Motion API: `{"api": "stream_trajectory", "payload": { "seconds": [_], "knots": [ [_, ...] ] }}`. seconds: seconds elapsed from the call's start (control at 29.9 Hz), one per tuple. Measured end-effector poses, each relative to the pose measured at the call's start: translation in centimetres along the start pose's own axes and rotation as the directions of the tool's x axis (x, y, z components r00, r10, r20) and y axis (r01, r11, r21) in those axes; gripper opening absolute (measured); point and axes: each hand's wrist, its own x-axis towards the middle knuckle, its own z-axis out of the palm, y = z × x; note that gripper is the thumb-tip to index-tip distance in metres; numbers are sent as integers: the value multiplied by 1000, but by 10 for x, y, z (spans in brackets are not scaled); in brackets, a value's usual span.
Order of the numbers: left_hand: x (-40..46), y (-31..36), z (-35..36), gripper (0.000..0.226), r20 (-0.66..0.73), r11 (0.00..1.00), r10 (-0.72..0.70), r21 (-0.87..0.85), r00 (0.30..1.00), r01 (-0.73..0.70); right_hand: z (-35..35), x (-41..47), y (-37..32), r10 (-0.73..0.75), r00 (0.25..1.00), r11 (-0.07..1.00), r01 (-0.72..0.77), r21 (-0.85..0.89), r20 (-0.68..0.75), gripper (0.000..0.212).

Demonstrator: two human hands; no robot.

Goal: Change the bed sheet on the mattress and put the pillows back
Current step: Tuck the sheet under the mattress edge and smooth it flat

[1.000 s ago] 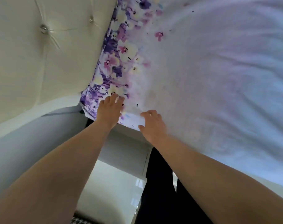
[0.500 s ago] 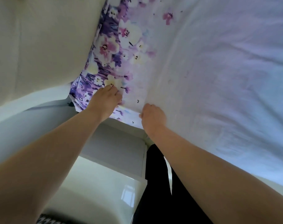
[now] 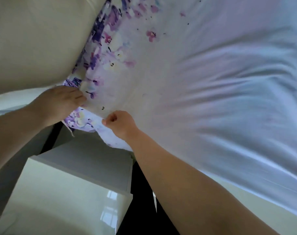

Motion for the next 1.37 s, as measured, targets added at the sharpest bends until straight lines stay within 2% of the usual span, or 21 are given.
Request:
{"api": "stream_trajectory", "payload": {
  "seconds": [0.17, 0.3, 0.37, 0.4, 0.43, 0.5, 0.53, 0.64, 0.67, 0.77, 0.87, 0.97, 1.0, 1.07, 1.14, 1.17, 1.24, 1.27, 1.3, 1.34, 1.37],
  "knots": [
    [-2, -5, 5, 29, -7, 979, -77, 190, 997, 77, 19, 19, 3, 24, 1000, 990, -25, 142, 12, 34],
    [4, 12, 23, 23, -69, 951, -125, 276, 990, 140, 22, 27, 13, 7, 999, 996, -4, 87, -35, 32],
    [11, 19, 29, 21, -80, 944, -188, 259, 979, 203, 32, 24, 20, -16, 994, 995, 6, -95, -106, 8],
    [13, 22, 32, 20, -77, 938, -234, 245, 969, 246, 38, 19, 26, -42, 982, 956, -15, -294, -186, 31],
    [14, 25, 33, 19, -66, 928, -284, 232, 956, 292, 41, 15, 36, -75, 968, 863, -56, -502, -237, 50],
    [15, 27, 33, 14, -8, 910, -364, 209, 931, 357, 35, 5, 54, -149, 951, 698, -93, -710, -272, 59],
    [16, 27, 32, 16, 26, 907, -383, 201, 923, 370, 29, 1, 64, -140, 954, 672, -106, -733, -266, 57],
    [16, 26, 27, 23, 97, 914, -381, 187, 919, 360, 10, -6, 88, -99, 961, 662, -131, -738, -259, 47],
    [16, 26, 26, 22, 104, 919, -375, 175, 921, 355, 6, -7, 92, -79, 963, 691, -133, -710, -257, 38],
    [15, 21, 22, 21, 148, 915, -400, 112, 904, 387, 7, -8, 87, 72, 974, 874, -166, -457, -217, 20],
    [13, 24, 17, 19, 178, 889, -457, 55, 872, 455, 6, -8, 91, 160, 976, 945, -194, -263, -147, 20],
    [8, 36, 28, 21, 161, 816, -570, 0, 806, 578, 3, 0, 93, 160, 986, 881, -167, -443, -54, 31],
    [7, 44, 31, 26, 176, 738, -657, -53, 733, 673, 4, 5, 92, 160, 987, 835, -150, -529, -27, 34],
    [0, 54, 43, 32, 284, 432, -828, -226, 484, 873, 7, 13, 85, 149, 989, 773, -115, -623, 2, 40],
    [-12, 54, 62, 40, 441, 58, -867, -375, 233, 925, 10, 21, 81, 146, 989, 746, -90, -660, 31, 46],
    [-18, 51, 71, 47, 509, -101, -845, -459, 167, 883, 10, 23, 79, 143, 989, 730, -78, -679, 40, 49],
    [-20, 44, 83, 57, 643, -431, -760, -605, 92, 670, 9, 26, 76, 125, 991, 693, -56, -719, 43, 54],
    [-19, 41, 84, 48, 717, -582, -693, -618, 75, 529, 8, 27, 74, 108, 993, 673, -39, -739, 46, 57],
    [-16, 40, 83, 32, 776, -681, -624, -598, 93, 421, 9, 26, 72, 87, 995, 650, -17, -760, 53, 59],
    [-14, 38, 81, 24, 813, -734, -574, -565, 99, 378, 10, 26, 69, 64, 996, 633, 3, -774, 57, 60],
    [-14, 36, 83, 22, 817, -730, -566, -559, 112, 393, 11, 25, 66, 42, 998, 622, 15, -783, 53, 60]
  ]
}}
